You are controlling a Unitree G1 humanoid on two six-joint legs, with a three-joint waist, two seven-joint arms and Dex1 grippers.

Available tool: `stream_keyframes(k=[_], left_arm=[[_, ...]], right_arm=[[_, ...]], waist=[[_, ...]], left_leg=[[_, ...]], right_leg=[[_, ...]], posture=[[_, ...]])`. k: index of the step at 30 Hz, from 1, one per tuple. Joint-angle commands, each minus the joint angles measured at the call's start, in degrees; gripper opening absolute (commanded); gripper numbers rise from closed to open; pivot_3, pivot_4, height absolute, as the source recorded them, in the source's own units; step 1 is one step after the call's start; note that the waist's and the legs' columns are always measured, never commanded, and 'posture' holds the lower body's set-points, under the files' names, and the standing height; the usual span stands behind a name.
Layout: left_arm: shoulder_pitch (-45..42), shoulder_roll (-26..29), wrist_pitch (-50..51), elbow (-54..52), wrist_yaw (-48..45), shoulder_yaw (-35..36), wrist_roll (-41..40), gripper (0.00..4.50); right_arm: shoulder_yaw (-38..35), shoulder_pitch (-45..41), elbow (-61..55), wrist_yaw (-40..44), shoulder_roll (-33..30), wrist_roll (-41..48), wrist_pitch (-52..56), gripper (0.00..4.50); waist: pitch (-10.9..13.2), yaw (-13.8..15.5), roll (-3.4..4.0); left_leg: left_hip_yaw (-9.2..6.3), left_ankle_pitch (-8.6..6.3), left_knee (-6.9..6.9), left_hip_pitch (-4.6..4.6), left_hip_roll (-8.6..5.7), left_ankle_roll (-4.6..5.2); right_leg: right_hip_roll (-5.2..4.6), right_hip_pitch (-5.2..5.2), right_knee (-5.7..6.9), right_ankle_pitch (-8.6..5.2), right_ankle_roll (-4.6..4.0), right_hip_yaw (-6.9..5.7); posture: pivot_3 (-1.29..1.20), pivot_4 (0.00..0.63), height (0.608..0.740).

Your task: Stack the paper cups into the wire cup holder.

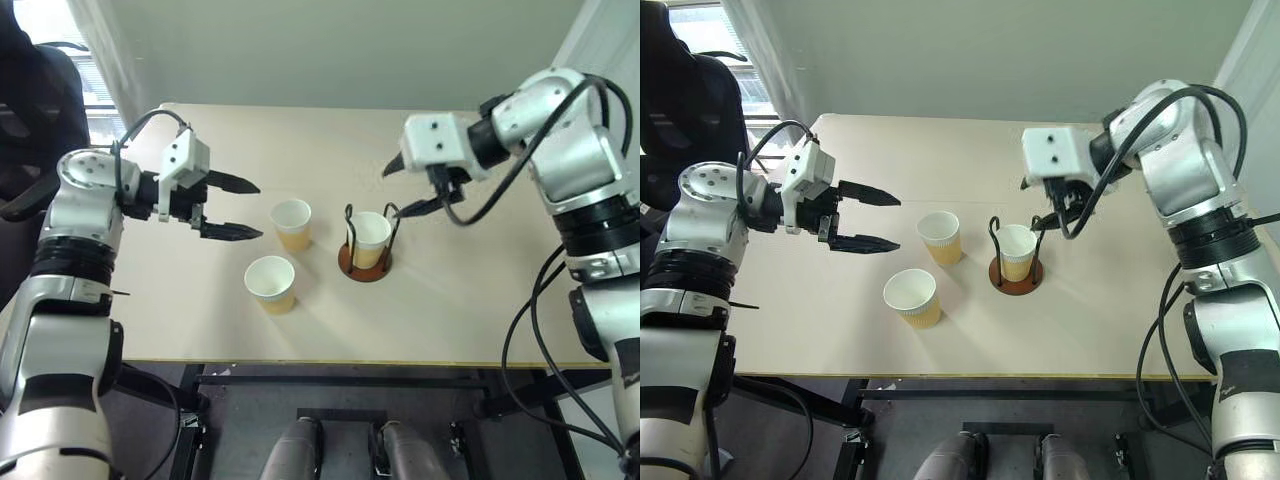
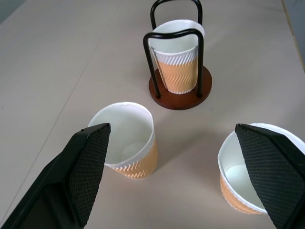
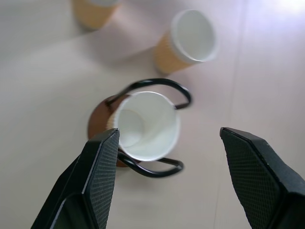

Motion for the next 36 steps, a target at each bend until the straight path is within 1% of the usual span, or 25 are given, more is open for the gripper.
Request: stream_keyframes(k=[1,3,5,8,9,12,14,17,22,28,33,36], left_arm=[[-1.54,0.33,-1.57,0.85,-0.14,2.62,1.59,4.50],[-1.37,1.98,-1.04,0.33,-1.45,-0.47,3.26,4.50],[-1.03,3.27,-4.05,-0.56,-2.10,-2.75,6.37,4.50],[-2.36,3.72,-8.16,-0.43,-2.04,-4.69,10.86,4.50],[-3.39,3.65,-9.38,0.12,-1.84,-5.25,12.61,4.50],[-8.00,2.76,-15.77,2.82,2.52,-7.80,19.75,4.50],[-10.27,1.80,-17.47,4.89,4.38,-8.42,22.42,4.50],[-14.37,0.87,-23.27,8.26,7.63,-10.72,28.16,4.50],[-17.49,-0.26,-29.44,12.41,9.36,-13.91,34.59,4.50],[-19.25,-3.45,-35.19,16.34,12.02,-15.51,38.10,4.50],[-19.01,-5.82,-38.96,18.21,13.22,-14.68,37.44,4.50],[-19.21,-6.37,-39.82,19.24,13.70,-15.27,38.46,4.50]], right_arm=[[-8.69,-0.63,1.93,-2.70,-1.61,5.52,8.88,3.38],[-11.44,0.36,3.09,-3.92,-2.97,7.32,12.73,3.38],[-13.32,1.90,1.66,-4.07,-4.18,9.37,16.21,3.38],[-14.71,3.68,-0.70,-4.70,-5.47,11.10,18.98,3.38],[-14.99,4.27,-1.27,-4.96,-5.94,11.31,19.40,3.38],[-15.45,5.50,-1.69,-5.20,-7.79,11.82,19.79,3.38],[-15.39,5.57,-1.49,-5.58,-8.46,11.95,19.62,3.38],[-15.29,4.71,0.33,-6.04,-9.60,11.78,19.09,3.38],[-14.54,2.76,3.32,-5.90,-10.29,11.28,17.84,3.38],[-13.37,1.13,5.39,-5.40,-10.35,10.43,16.36,3.38],[-13.04,1.04,6.01,-5.19,-10.78,9.98,15.74,3.38],[-13.02,1.20,6.08,-5.02,-11.08,9.74,15.61,3.38]], waist=[[0.00,0.04,0.00],[0.00,0.12,0.00],[0.00,0.12,0.00],[0.00,0.03,0.01],[0.00,0.00,0.00],[0.00,0.12,0.00],[0.00,0.18,0.00],[0.00,0.13,0.00],[0.00,0.04,0.00],[0.00,0.18,0.00],[0.00,0.27,0.00],[0.00,0.39,0.00]], left_leg=[[0.00,0.00,0.00,0.00,0.00,0.00],[0.00,0.01,-0.03,0.00,0.00,-0.02],[0.00,-0.01,-0.03,0.01,0.00,-0.04],[0.00,-0.01,-0.04,0.03,0.01,-0.03],[0.02,-0.01,-0.04,0.05,0.01,-0.03],[-0.01,0.03,-0.05,0.02,0.03,-0.05],[-0.01,0.03,-0.04,0.01,0.01,-0.06],[0.00,0.02,-0.03,0.01,-0.02,-0.06],[0.04,0.02,-0.12,0.04,-0.02,-0.04],[0.02,0.01,-0.16,-0.03,-0.01,0.08],[0.00,-0.08,0.01,-0.14,-0.03,0.31],[0.03,-0.11,0.16,-0.26,-0.03,0.53]], right_leg=[[0.00,0.00,0.00,0.00,0.00,0.00],[0.00,0.00,0.00,0.00,0.00,0.00],[0.00,0.00,-0.01,-0.01,-0.01,0.00],[0.00,0.00,-0.02,-0.03,-0.02,0.00],[0.00,-0.01,-0.01,-0.03,-0.02,0.00],[0.01,-0.03,0.03,-0.03,-0.02,-0.01],[0.01,-0.02,0.03,-0.03,-0.02,0.00],[-0.01,0.01,0.01,-0.03,-0.02,0.04],[0.00,-0.02,-0.01,-0.03,-0.01,0.06],[0.05,-0.09,-0.04,-0.09,0.07,0.02],[0.03,-0.14,-0.01,-0.16,0.15,0.01],[0.06,-0.22,0.03,-0.01,0.41,-0.03]], posture=[[0.00,0.150,0.740],[0.00,0.150,0.740],[0.00,0.150,0.740],[0.00,0.150,0.740],[0.00,0.150,0.740],[0.00,0.150,0.740],[0.00,0.150,0.740],[0.00,0.150,0.740],[0.00,0.150,0.740],[0.00,0.150,0.740],[0.00,0.150,0.740],[0.00,0.150,0.740]])
